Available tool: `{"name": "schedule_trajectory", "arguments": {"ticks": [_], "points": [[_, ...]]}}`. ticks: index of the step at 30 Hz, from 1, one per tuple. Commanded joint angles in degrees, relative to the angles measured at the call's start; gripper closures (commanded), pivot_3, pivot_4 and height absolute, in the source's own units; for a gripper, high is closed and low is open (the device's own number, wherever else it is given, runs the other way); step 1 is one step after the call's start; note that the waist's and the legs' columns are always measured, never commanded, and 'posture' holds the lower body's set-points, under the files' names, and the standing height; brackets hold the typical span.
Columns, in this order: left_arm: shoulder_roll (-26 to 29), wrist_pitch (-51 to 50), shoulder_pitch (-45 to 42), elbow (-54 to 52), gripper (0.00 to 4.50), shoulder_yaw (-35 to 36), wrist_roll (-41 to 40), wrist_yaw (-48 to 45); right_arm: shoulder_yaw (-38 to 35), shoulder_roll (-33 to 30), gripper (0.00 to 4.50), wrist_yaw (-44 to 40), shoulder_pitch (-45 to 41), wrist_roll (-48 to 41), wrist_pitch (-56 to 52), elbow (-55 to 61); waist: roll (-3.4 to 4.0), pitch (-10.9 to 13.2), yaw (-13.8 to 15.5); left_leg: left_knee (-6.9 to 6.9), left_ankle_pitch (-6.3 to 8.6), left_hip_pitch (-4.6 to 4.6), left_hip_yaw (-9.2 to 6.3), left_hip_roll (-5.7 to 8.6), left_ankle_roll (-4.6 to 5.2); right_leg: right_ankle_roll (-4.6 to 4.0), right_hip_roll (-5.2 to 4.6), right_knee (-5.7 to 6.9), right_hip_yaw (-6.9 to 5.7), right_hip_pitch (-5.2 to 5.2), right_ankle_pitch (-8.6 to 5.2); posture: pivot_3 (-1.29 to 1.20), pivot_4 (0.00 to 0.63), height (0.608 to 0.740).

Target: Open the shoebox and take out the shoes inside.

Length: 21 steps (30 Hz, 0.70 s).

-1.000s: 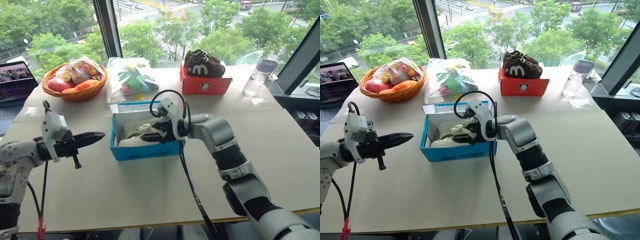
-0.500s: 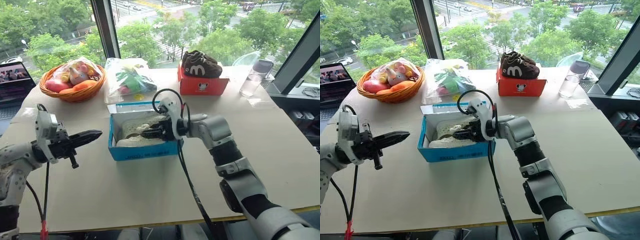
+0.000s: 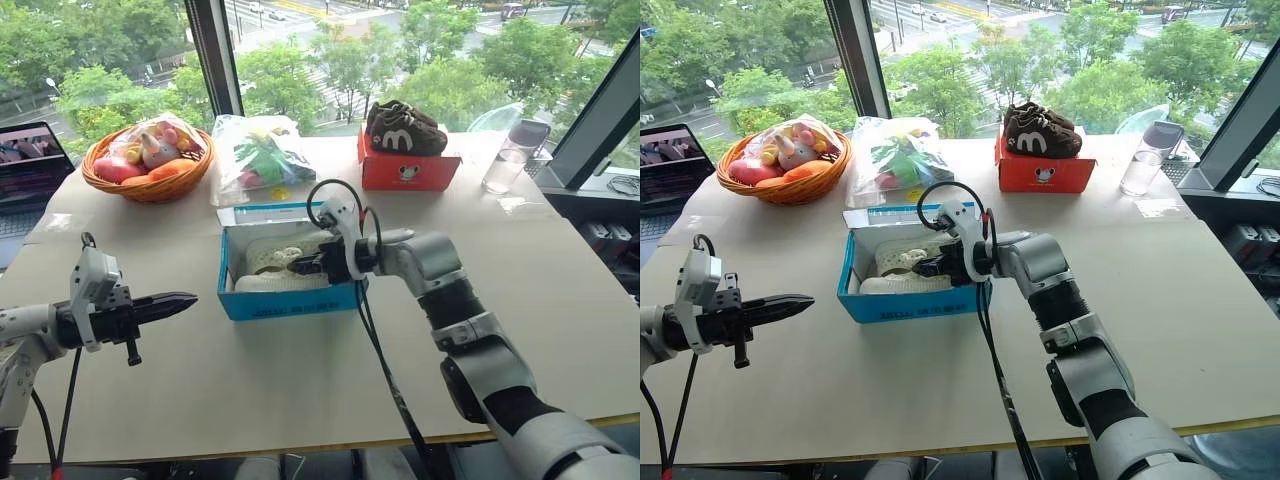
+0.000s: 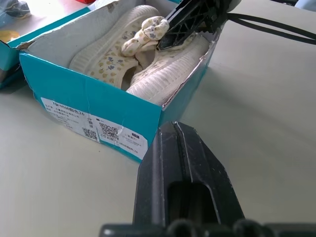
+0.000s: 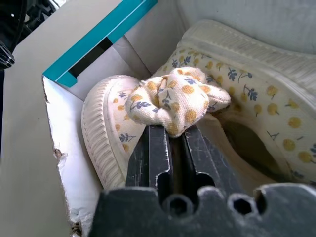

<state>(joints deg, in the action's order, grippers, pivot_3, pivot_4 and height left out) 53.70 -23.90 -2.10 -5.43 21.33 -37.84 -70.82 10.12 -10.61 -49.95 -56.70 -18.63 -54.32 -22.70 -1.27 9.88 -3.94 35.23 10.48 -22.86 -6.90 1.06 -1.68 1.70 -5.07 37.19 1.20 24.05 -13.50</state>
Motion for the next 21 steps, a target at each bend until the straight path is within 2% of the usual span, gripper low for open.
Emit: {"name": "schedule_trajectory", "arguments": {"ticks": [1,14,18,21], "points": [[0.8,0.5,0.0,-0.9,4.50,2.0,0.0,-0.2,-4.4,0.2,4.49,0.3,-1.1,-2.9,0.2,1.1,0.01,0.0,0.0,0.00,0.00,-0.02,0.00,0.00,0.00,0.00,0.00,0.00,0.00,0.02,0.00,0.00,0.150,0.740],[0.5,1.1,0.2,-1.5,4.50,1.7,0.7,-0.2,-15.5,-1.0,4.49,0.6,-3.3,-14.5,-6.9,7.5,0.04,0.1,-0.1,0.00,0.00,-0.25,0.01,0.00,0.00,-0.03,-0.01,-0.01,0.00,0.21,0.02,0.00,0.150,0.740],[0.4,1.1,0.0,-1.6,4.50,1.5,0.9,-0.1,-13.5,-2.0,4.49,1.4,-2.6,-13.0,-3.9,11.1,0.04,0.1,-0.1,-0.01,0.00,-0.24,0.01,0.00,0.00,-0.03,0.00,-0.01,0.00,0.22,0.02,0.00,0.150,0.740],[0.6,0.9,-0.1,-1.6,4.50,1.4,0.8,-0.1,-4.3,-6.0,4.49,0.9,-1.2,-5.6,2.9,17.5,0.06,0.1,0.0,0.00,0.00,-0.26,0.02,0.01,0.00,-0.03,-0.02,-0.01,0.00,0.23,0.02,0.00,0.150,0.740]]}}
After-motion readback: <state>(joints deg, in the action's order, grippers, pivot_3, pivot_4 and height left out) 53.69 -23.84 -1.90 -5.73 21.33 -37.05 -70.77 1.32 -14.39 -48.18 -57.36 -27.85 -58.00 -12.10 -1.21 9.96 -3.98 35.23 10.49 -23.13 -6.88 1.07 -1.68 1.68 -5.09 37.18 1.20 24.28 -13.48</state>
